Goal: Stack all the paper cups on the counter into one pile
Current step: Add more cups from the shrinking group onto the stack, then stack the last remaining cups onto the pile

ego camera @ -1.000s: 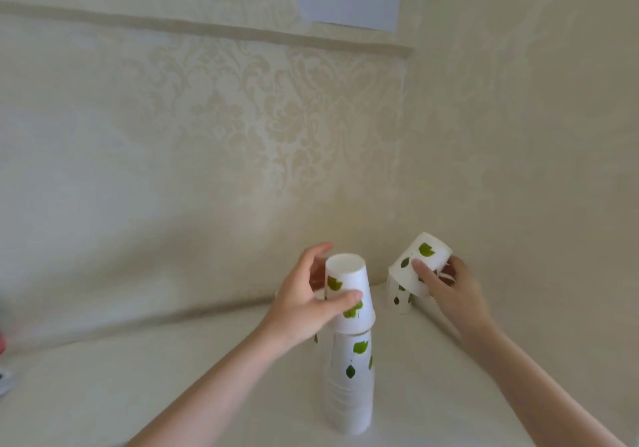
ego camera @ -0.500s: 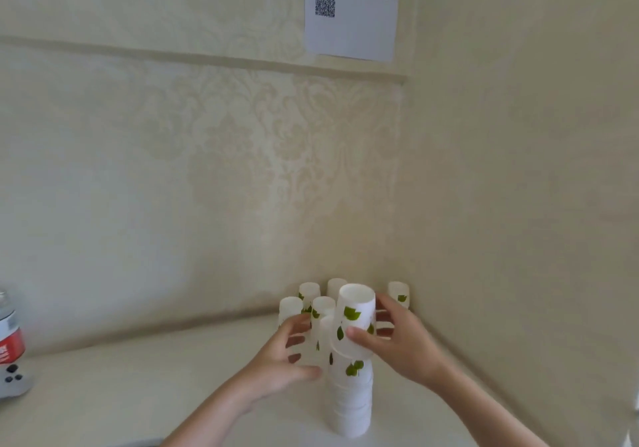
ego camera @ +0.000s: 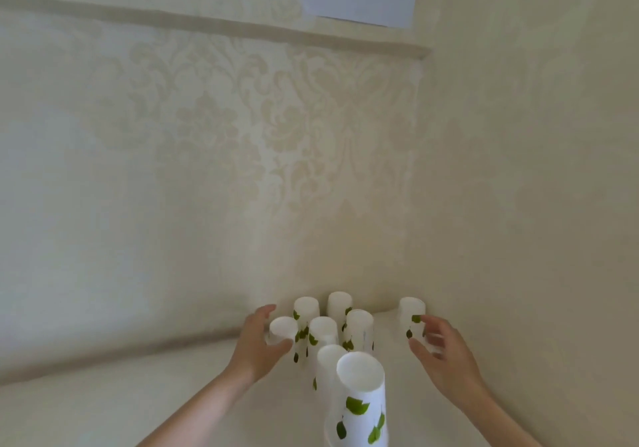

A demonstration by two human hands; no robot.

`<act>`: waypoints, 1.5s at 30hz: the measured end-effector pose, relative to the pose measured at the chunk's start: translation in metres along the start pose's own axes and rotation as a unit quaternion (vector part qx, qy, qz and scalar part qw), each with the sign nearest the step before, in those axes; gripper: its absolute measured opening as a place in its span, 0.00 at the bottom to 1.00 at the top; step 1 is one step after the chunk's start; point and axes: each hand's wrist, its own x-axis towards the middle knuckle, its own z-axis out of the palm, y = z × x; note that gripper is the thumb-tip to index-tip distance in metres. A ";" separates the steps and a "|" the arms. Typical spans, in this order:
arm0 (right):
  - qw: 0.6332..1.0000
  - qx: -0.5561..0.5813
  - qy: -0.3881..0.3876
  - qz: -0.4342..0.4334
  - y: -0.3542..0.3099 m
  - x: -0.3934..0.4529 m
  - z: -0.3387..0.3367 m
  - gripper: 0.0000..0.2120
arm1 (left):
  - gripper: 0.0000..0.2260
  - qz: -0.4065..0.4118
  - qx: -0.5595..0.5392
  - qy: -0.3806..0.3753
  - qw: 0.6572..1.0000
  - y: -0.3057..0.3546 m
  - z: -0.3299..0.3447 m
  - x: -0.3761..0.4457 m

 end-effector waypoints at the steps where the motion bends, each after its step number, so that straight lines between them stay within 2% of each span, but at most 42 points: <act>1: 0.999 -0.046 0.007 -0.009 0.009 0.011 0.001 0.19 | 0.32 0.002 0.006 -0.002 1.000 0.000 0.005 0.005; 5: 0.977 -0.203 0.011 -0.059 0.022 0.042 0.007 0.27 | 0.16 0.055 0.033 -0.010 0.998 0.006 0.019 0.010; 8: 0.954 -0.294 -0.009 -0.062 0.023 0.060 0.017 0.30 | 0.17 0.063 0.034 -0.013 0.997 0.005 0.018 0.008; 12: 0.920 -0.389 -0.041 -0.031 0.020 0.080 0.022 0.30 | 0.34 0.053 -0.022 0.066 0.996 0.022 -0.006 0.011; 15: 0.910 -0.414 -0.034 -0.023 0.019 0.083 0.026 0.26 | 0.34 0.120 -0.085 0.076 0.986 0.071 -0.033 -0.001; 18: 0.923 -0.384 -0.013 -0.033 0.016 0.072 0.027 0.22 | 0.32 0.187 -0.133 0.000 0.973 0.122 -0.047 -0.033; 24: 0.944 -0.331 -0.009 -0.004 -0.010 0.027 0.007 0.29 | 0.28 0.234 -0.114 -0.111 0.959 0.149 -0.036 -0.092; 30: 0.975 -0.220 0.028 0.012 -0.055 -0.003 -0.040 0.28 | 0.27 0.224 -0.091 -0.138 0.960 0.139 -0.023 -0.126; 37: 0.974 -0.191 0.075 -0.093 -0.134 -0.022 -0.083 0.27 | 0.32 0.195 -0.063 -0.153 0.967 0.145 -0.023 -0.130; 41: 0.983 -0.142 0.042 -0.108 -0.158 -0.037 -0.088 0.25 | 0.39 0.160 -0.033 -0.175 0.971 0.125 -0.012 -0.128; 45: 0.986 -0.109 -0.021 -0.127 -0.183 -0.062 -0.079 0.20 | 0.38 0.102 -0.042 -0.203 0.973 0.094 0.003 -0.137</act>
